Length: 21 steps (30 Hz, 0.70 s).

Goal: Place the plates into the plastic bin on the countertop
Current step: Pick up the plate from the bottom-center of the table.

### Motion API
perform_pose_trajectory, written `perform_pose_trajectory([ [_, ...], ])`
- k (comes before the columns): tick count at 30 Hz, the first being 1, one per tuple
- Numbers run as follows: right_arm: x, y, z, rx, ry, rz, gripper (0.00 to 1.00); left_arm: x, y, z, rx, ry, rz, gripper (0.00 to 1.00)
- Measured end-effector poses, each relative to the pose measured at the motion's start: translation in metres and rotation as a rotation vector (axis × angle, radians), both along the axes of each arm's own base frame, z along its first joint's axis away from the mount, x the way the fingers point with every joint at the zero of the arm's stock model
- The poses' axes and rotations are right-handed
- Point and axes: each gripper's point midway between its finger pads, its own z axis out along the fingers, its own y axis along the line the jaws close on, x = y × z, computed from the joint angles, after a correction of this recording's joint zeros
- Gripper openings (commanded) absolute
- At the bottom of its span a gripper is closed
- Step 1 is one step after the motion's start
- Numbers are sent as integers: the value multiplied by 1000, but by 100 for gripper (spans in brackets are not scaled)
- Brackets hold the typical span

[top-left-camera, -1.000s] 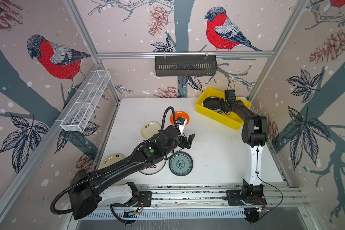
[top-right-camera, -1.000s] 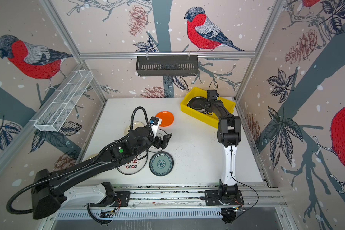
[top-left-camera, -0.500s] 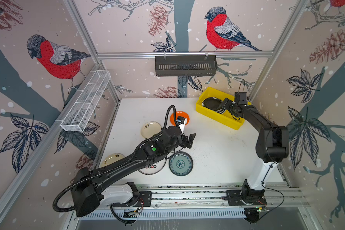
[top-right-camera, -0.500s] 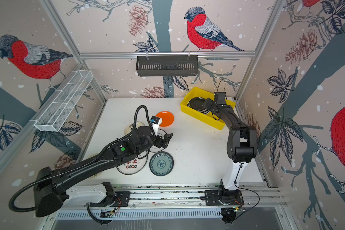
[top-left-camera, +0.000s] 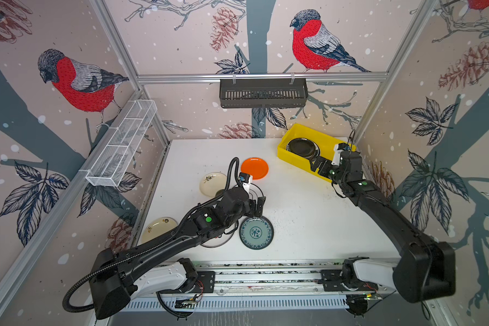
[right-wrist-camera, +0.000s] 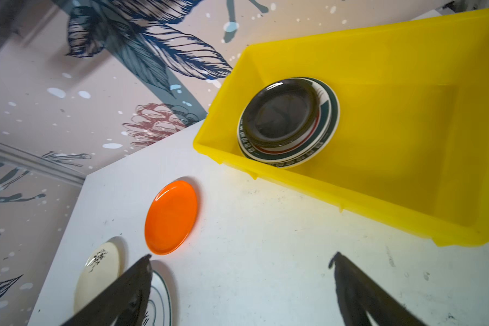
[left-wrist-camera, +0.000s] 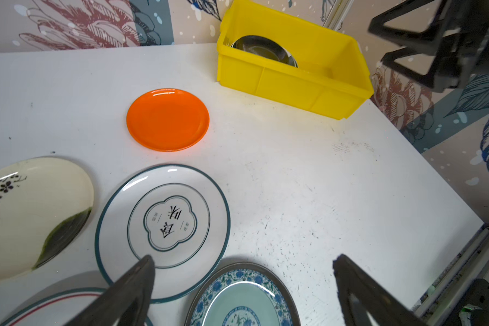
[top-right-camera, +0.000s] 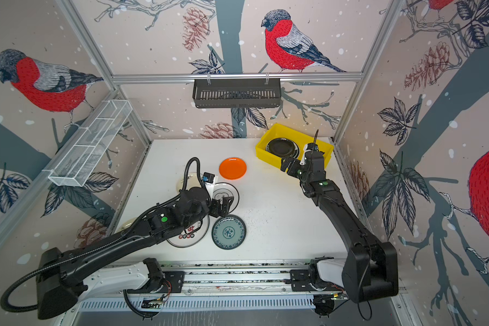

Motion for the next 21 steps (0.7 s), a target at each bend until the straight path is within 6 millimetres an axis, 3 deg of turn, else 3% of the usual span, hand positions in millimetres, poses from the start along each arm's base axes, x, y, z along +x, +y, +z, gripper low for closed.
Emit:
perform_pose_trajectory([
  [3,-19,15,0,-10,-21,54,99,-2,10,-15,8,26,28,98],
  [6,-41,39,-16,18,1,163,99,-3,24,-35,5,68,53,98],
  [12,-100,88,-67,41,129,398,99,-16,29,-52,-59,141,38,98],
  [17,-146,108,-112,23,261,522,96,-31,36,-76,-90,216,41,98],
  [21,-176,114,-142,56,345,559,87,-46,40,-99,-131,285,43,96],
])
